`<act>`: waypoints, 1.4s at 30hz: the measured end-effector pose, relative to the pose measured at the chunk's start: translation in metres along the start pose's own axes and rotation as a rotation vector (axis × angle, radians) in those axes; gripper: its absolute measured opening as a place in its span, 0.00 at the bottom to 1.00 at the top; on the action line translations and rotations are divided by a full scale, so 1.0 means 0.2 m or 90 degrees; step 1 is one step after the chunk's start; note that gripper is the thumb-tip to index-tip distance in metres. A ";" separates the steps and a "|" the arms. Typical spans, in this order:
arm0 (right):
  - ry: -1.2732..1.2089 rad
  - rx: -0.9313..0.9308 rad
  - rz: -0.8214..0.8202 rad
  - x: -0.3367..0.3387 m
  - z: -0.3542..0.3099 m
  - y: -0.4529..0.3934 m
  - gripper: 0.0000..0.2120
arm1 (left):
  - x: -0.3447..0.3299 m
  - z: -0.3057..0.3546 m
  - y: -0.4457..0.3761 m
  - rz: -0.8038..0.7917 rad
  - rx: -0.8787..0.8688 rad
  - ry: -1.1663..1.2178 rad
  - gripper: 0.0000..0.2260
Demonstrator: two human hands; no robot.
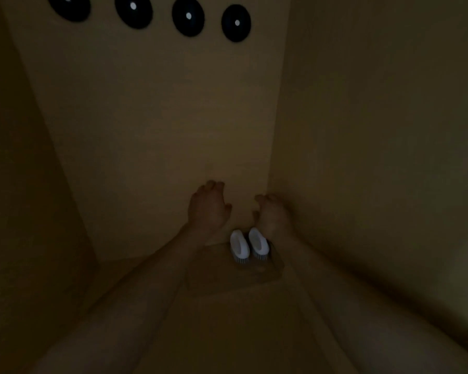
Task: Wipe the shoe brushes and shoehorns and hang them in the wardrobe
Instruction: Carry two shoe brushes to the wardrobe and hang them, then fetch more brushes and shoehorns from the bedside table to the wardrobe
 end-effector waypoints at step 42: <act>-0.266 0.510 -0.105 0.53 -1.29 1.99 0.23 | 1.33 0.27 2.51 0.324 0.418 -0.167 0.24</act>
Point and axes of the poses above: each hand's wrist, its own y-axis away from the middle knuckle, its own x-axis out of the back of the hand, z = x × y, the point moved 7 cm from there along -y, towards the middle knuckle, and after that the axes turned 3 degrees about y, right-handed, at the moved point
